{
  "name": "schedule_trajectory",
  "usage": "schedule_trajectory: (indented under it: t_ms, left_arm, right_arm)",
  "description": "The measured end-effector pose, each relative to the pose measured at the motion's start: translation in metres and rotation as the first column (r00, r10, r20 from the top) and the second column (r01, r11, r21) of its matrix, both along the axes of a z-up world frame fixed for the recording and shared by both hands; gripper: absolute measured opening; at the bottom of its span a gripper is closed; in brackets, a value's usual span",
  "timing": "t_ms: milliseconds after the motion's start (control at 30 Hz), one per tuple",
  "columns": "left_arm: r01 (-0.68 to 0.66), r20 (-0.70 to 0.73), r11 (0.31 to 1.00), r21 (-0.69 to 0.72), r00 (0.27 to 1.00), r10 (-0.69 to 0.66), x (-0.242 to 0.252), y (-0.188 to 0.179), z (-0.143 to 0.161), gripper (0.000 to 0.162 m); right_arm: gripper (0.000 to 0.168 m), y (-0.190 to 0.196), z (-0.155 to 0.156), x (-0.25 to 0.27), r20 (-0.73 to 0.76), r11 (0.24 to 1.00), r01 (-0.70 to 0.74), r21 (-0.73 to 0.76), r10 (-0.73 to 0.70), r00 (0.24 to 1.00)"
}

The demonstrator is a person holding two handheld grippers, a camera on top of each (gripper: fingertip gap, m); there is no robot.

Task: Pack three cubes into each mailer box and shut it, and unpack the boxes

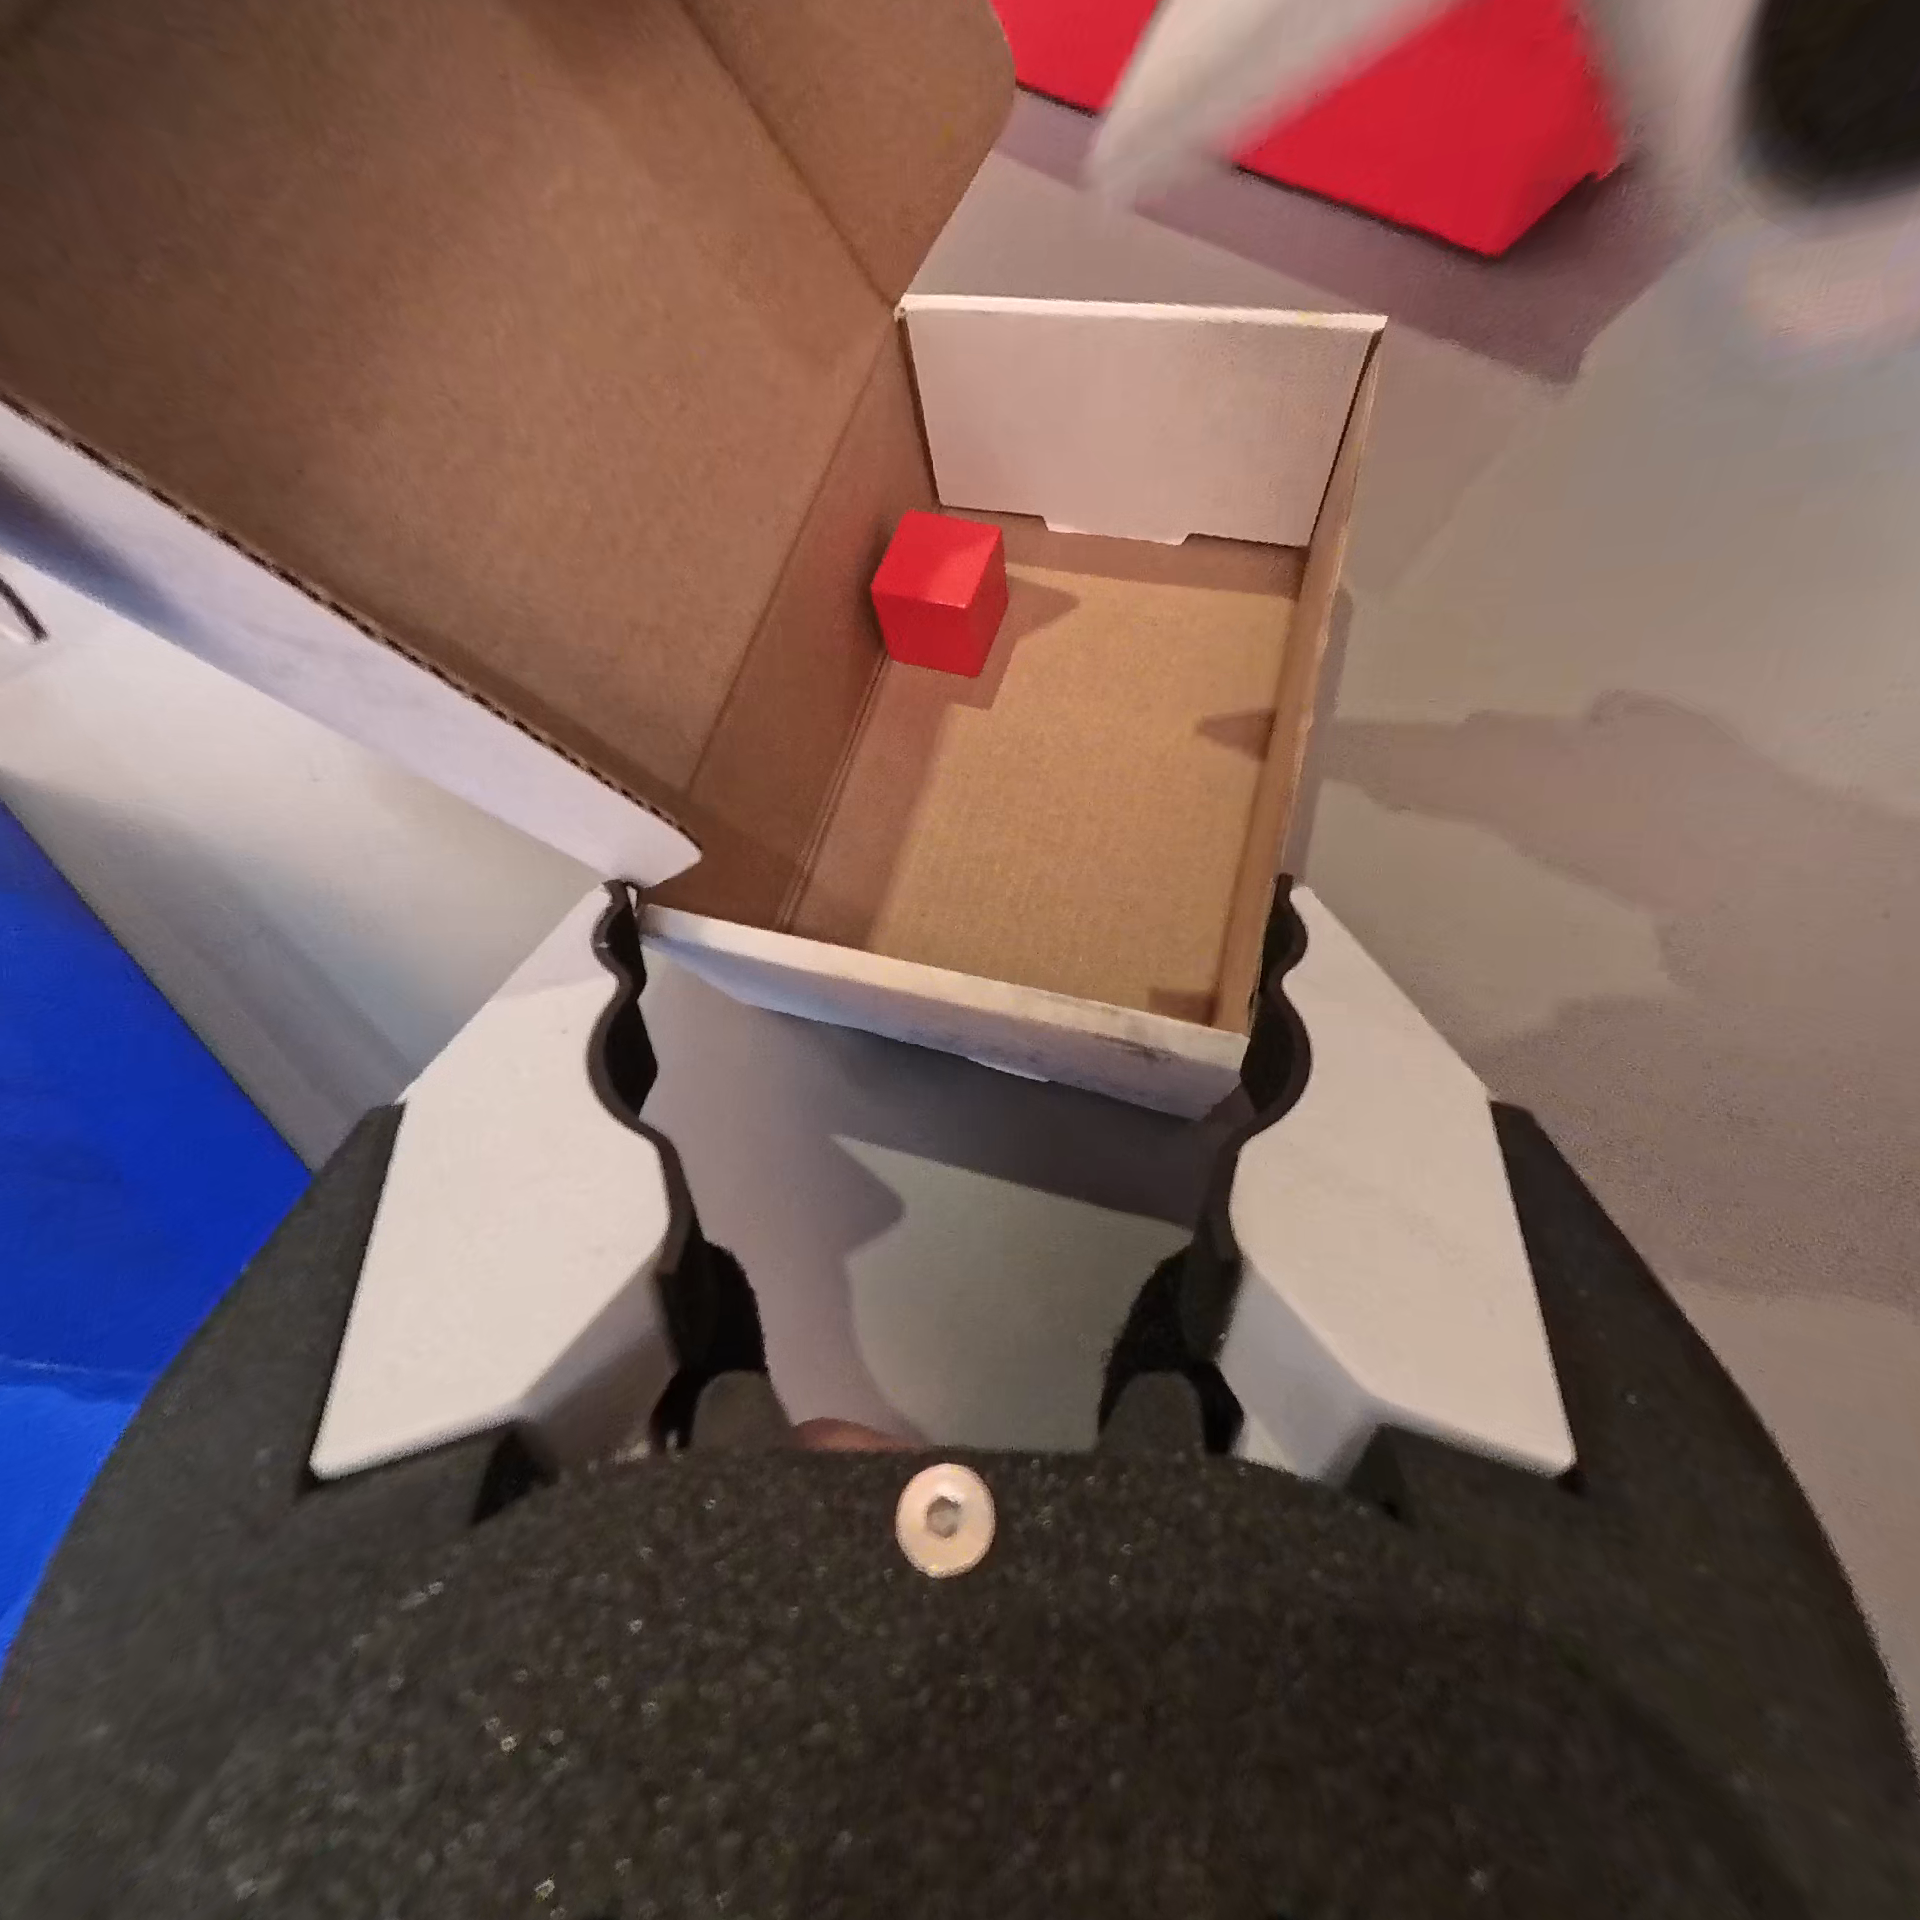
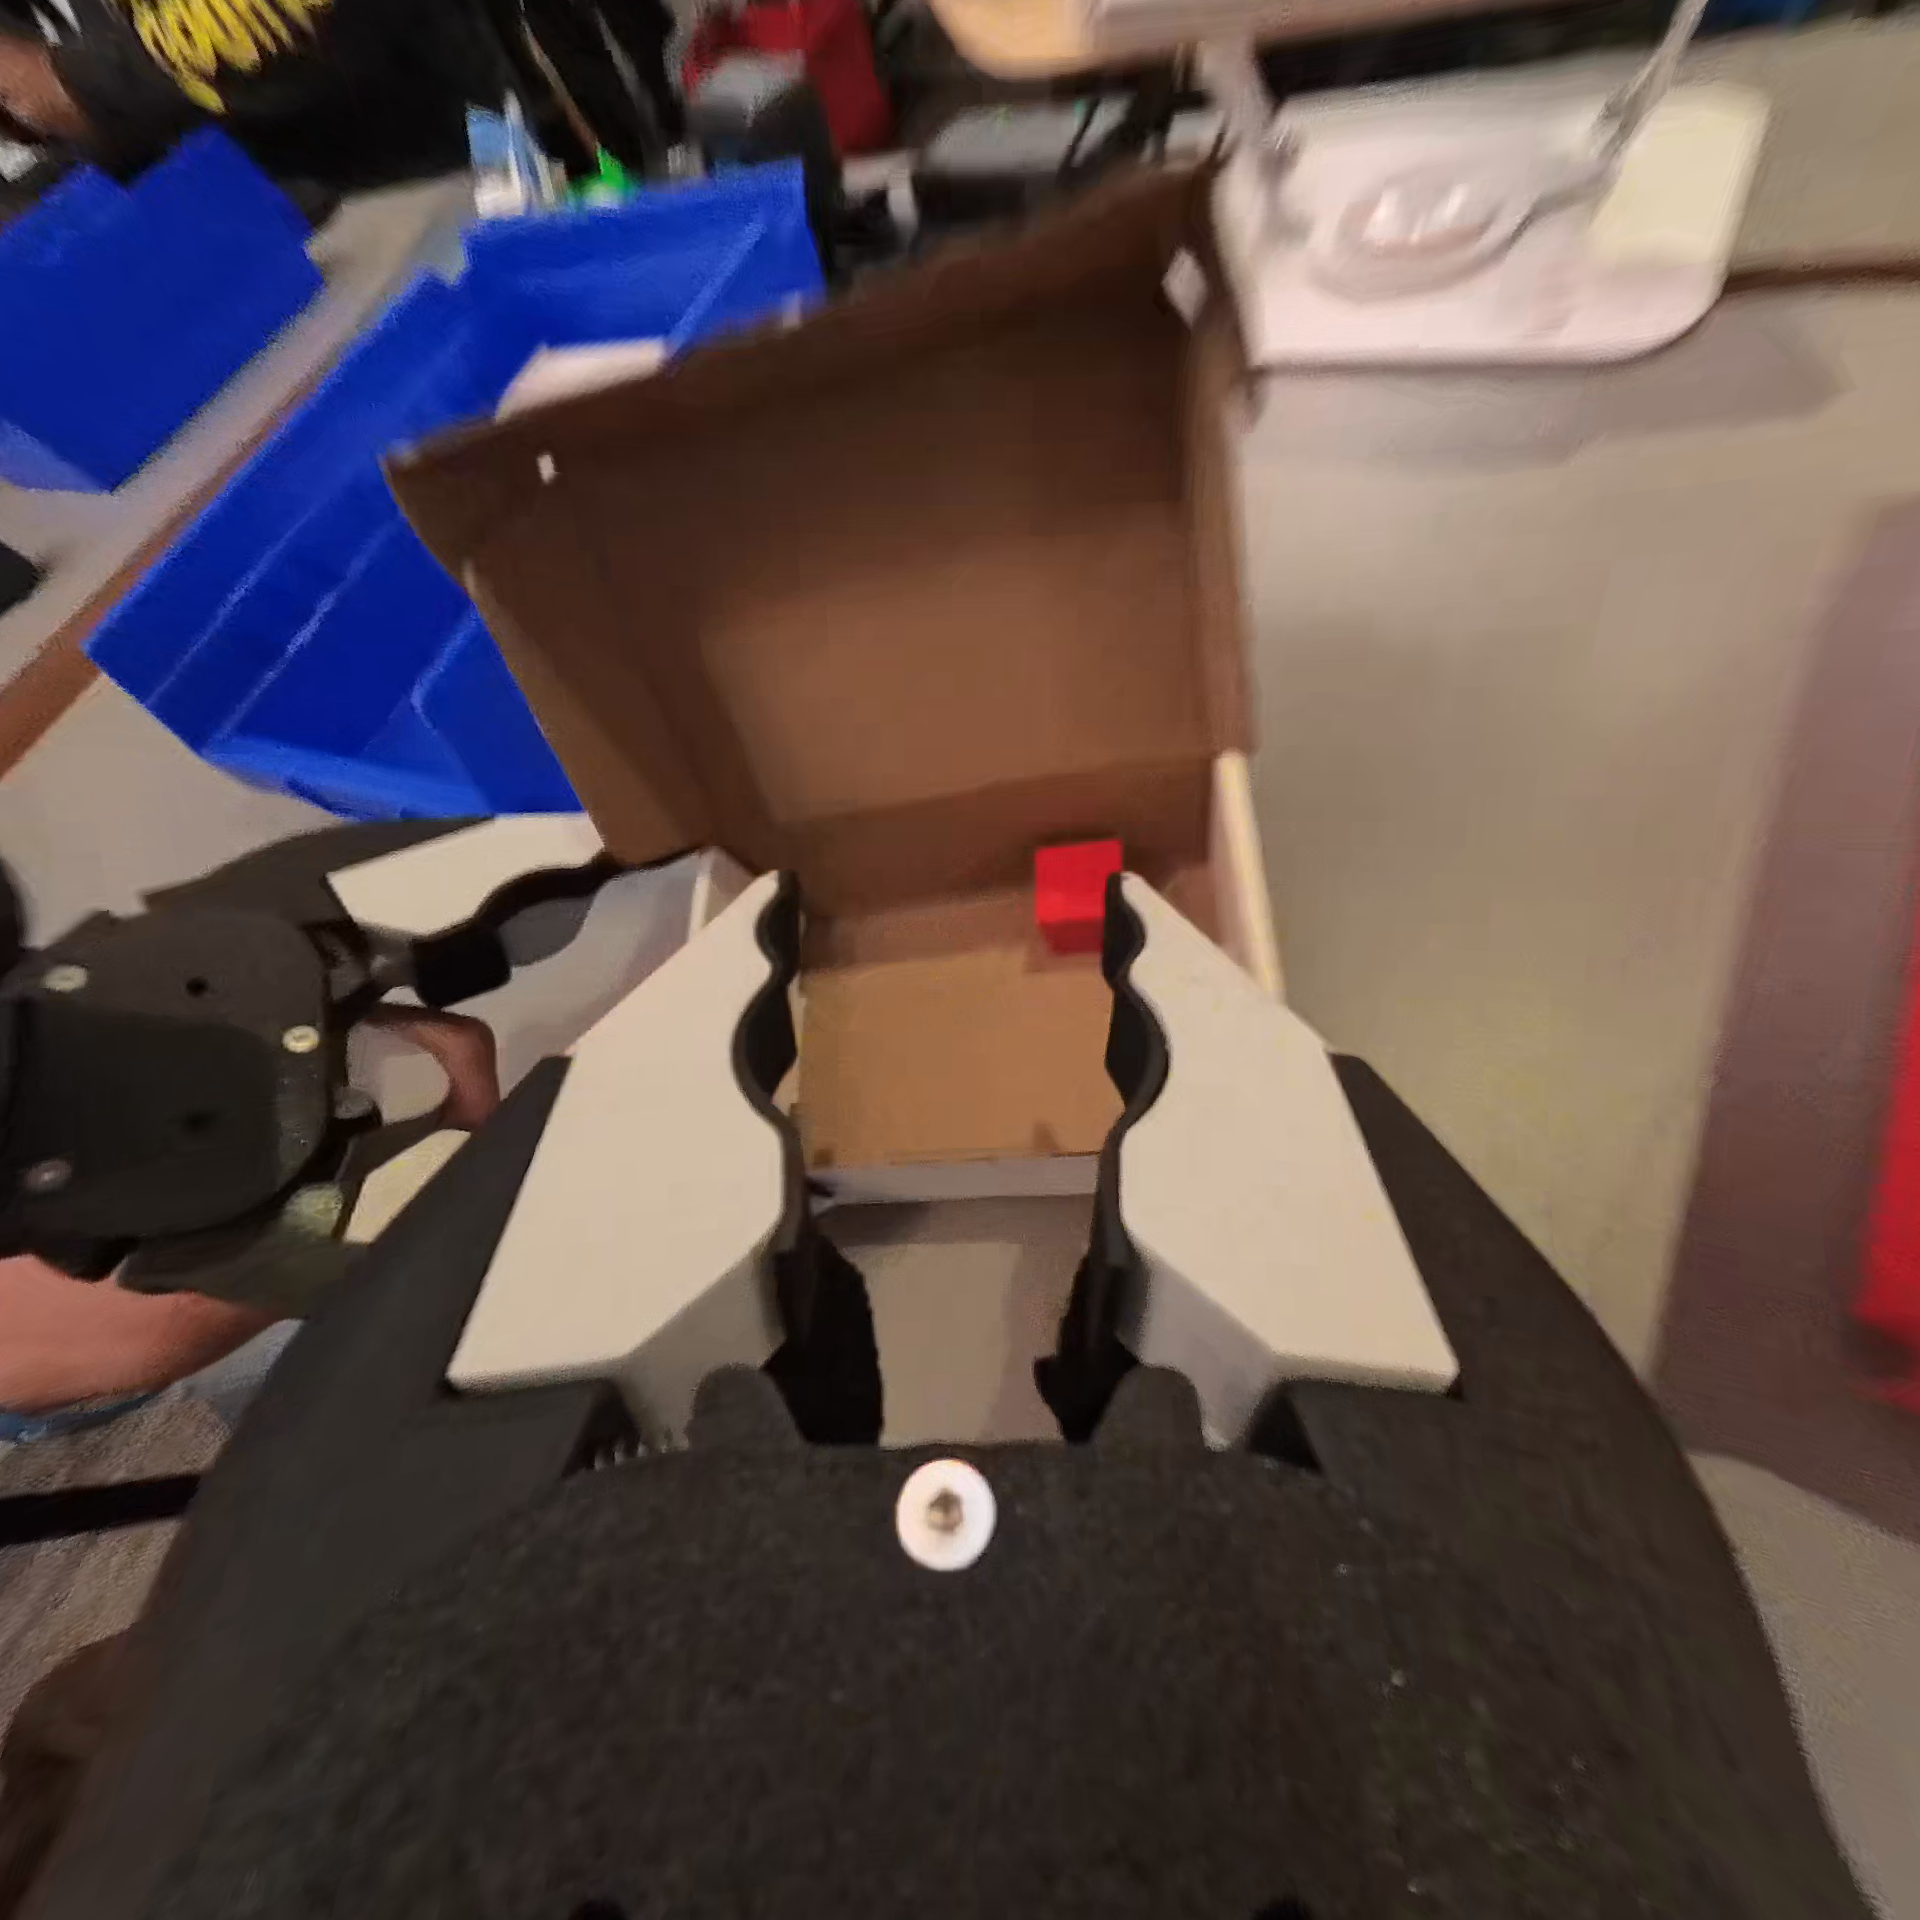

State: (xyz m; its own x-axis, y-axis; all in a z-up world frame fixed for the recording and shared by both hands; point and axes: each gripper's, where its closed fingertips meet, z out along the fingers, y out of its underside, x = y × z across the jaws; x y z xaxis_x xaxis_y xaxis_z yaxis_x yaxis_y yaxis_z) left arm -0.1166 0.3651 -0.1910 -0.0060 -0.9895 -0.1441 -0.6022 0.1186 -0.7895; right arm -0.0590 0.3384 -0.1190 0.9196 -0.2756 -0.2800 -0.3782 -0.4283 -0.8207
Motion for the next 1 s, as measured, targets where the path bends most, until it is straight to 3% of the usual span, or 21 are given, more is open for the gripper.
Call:
schedule_trajectory:
  t_ms: [167,300,500,567,600,800,1000]
  left_arm:
    - [-0.013,-0.006,1.000,0.006,1.000,0.013,-0.001,0.000,0.000,0.115]
    - [-0.018,-0.009,1.000,0.006,1.000,0.018,-0.002,0.000,0.000,0.115]
    - [-0.017,-0.011,1.000,0.005,1.000,0.017,-0.002,0.000,0.000,0.115]
    - [-0.017,-0.010,1.000,0.006,1.000,0.017,-0.002,0.000,0.000,0.115]
    - [-0.017,-0.010,1.000,0.005,1.000,0.017,-0.002,0.000,0.000,0.115]
    - [-0.018,-0.010,1.000,0.006,1.000,0.018,-0.002,0.000,0.000,0.115]
    - [-0.015,-0.007,1.000,0.005,1.000,0.015,-0.002,0.000,0.000,0.115]
  right_arm:
    - [0.058,0.020,-0.046,0.000,-0.009,0.978,0.000,-0.208,-0.002,1.000]
    - [0.051,0.032,-0.059,0.014,0.076,0.942,0.009,-0.335,0.017,0.997]
    - [0.046,0.034,-0.088,0.018,0.060,0.878,0.005,-0.478,0.027,0.998]
    - [0.040,0.034,-0.095,0.019,0.063,0.867,0.005,-0.499,0.031,0.998]
    - [0.027,0.034,-0.099,0.020,0.071,0.858,0.010,-0.513,0.031,0.997]
    - [0.026,0.031,-0.079,0.018,0.103,0.900,0.001,-0.436,0.049,0.993]
    - [0.026,-0.007,-0.002,0.020,0.133,0.959,0.001,-0.283,0.038,0.990]
